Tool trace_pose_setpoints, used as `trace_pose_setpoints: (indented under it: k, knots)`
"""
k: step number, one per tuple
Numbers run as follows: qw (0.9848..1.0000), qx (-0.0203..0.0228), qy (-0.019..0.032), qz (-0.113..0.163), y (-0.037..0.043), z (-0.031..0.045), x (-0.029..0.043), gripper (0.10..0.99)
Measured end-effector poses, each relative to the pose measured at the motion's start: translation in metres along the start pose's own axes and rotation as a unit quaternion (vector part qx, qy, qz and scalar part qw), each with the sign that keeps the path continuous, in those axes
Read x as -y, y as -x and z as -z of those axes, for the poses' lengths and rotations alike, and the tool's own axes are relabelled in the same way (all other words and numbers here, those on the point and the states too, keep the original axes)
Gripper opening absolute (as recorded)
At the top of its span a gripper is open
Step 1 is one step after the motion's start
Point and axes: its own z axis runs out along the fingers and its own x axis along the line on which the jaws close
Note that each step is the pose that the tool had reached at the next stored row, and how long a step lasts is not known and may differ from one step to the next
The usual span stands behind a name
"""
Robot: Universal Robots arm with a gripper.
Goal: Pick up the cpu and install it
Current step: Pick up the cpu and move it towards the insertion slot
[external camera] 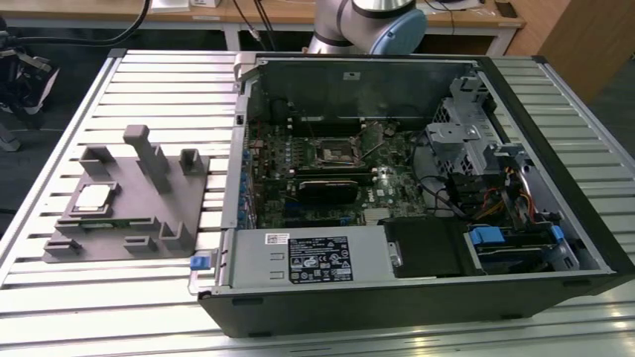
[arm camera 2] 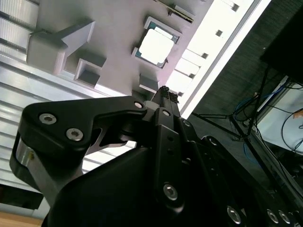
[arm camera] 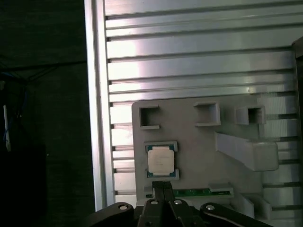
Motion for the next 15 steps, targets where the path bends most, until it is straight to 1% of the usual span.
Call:
trace_pose_setpoints:
  k: [15]
  knots:
    - [1.0000, 0.0000, -0.0001, 0.001, 0.0003, -0.0073, 0.0002, 0.106]
